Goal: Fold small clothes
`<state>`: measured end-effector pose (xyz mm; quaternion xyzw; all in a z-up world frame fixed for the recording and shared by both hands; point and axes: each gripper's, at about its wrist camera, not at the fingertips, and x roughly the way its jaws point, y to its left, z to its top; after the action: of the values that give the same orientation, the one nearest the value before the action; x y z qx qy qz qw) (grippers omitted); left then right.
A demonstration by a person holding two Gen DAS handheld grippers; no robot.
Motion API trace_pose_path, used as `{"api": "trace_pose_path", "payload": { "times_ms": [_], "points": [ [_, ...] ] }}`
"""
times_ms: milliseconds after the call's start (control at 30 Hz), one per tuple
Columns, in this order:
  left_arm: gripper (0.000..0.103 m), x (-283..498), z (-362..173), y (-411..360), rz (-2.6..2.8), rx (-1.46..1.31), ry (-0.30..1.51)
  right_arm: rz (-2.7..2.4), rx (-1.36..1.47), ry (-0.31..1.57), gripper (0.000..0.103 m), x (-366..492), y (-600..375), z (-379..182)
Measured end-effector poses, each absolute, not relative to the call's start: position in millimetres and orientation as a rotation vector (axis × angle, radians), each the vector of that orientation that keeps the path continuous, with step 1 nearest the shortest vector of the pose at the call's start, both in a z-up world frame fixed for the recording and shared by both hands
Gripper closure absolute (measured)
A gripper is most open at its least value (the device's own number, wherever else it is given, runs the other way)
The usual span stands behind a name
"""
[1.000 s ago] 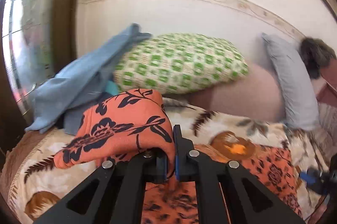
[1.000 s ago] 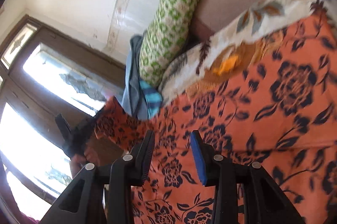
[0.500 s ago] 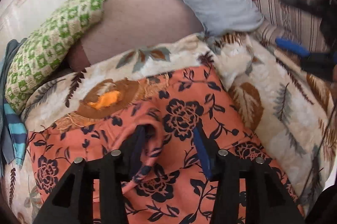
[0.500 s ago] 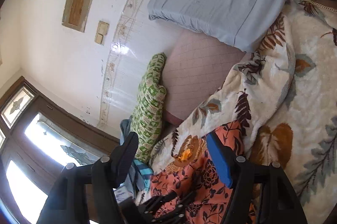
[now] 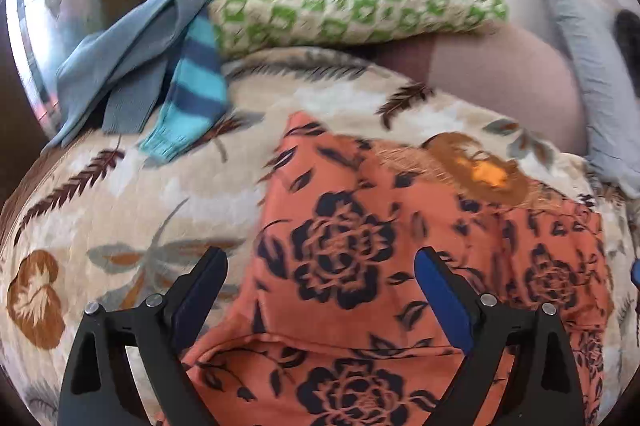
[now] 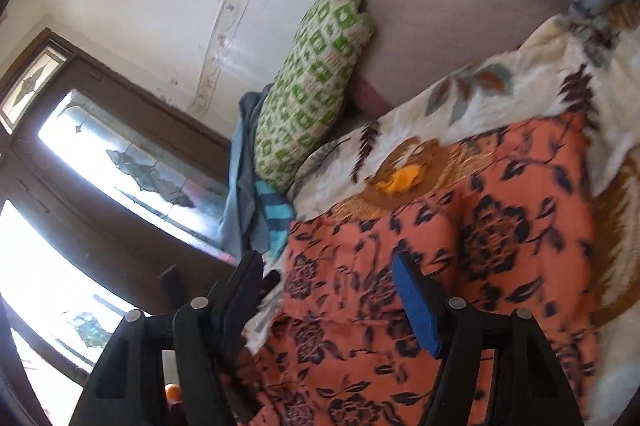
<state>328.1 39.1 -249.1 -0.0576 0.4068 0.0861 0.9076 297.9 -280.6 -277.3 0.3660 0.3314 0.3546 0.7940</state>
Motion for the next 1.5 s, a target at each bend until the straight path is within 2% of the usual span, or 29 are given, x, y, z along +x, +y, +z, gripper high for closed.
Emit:
{"api": "trace_pose_path", "payload": {
  "times_ms": [167, 367, 500, 633, 733, 867, 967, 1067, 1133, 1167, 1333, 1500],
  "points": [
    [0.008, 337.1, -268.3, 48.4, 0.282, -0.006, 0.89, 0.929, 0.905, 0.823, 0.032, 322.1, -210.0, -312.4],
    [0.008, 345.5, -284.1, 65.1, 0.24, -0.072, 0.971, 0.811, 0.936, 0.95, 0.032, 346.3, -173.5, -363.0],
    [0.008, 346.2, -284.8, 64.0, 0.241, -0.066, 0.974, 0.514, 0.98, 0.799, 0.033, 345.2, -243.1, -352.1],
    [0.008, 346.1, -283.7, 61.6, 0.251, -0.047, 0.973, 0.176, 1.003, 0.457, 0.033, 300.7, -346.0, -309.7],
    [0.008, 343.5, -278.3, 58.5, 0.276, -0.021, 0.957, 0.087, 1.023, 0.375, 0.033, 278.0, -382.9, -295.8],
    [0.008, 333.4, -254.9, 52.1, 0.305, 0.023, 0.837, 0.245, 0.887, 0.5, 0.033, 297.8, -339.1, -282.4],
    [0.008, 330.6, -246.6, 47.1, 0.297, 0.062, 0.783, 0.295, 0.797, 0.612, 0.033, 312.8, -303.6, -292.4],
    [0.008, 344.8, -270.4, 49.6, 0.32, 0.075, 0.896, 0.229, 0.796, 0.814, 0.033, 338.6, -300.9, -331.3],
    [0.008, 352.0, -286.8, 49.7, 0.308, 0.08, 0.965, 0.203, 0.83, 0.964, 0.039, 352.1, -301.9, -366.6],
    [0.008, 351.4, -283.8, 49.9, 0.311, 0.077, 0.953, 0.197, 0.806, 0.937, 0.044, 351.4, -301.0, -365.1],
    [0.008, 327.7, -251.2, 39.0, 0.262, 0.077, 0.862, 0.246, 0.631, 0.822, 0.043, 319.8, -284.8, -318.7],
    [0.008, 254.9, -218.8, 12.0, 0.17, 0.091, 0.765, 0.269, 0.597, 0.666, 0.043, 242.8, -301.7, -278.5]
  ]
}}
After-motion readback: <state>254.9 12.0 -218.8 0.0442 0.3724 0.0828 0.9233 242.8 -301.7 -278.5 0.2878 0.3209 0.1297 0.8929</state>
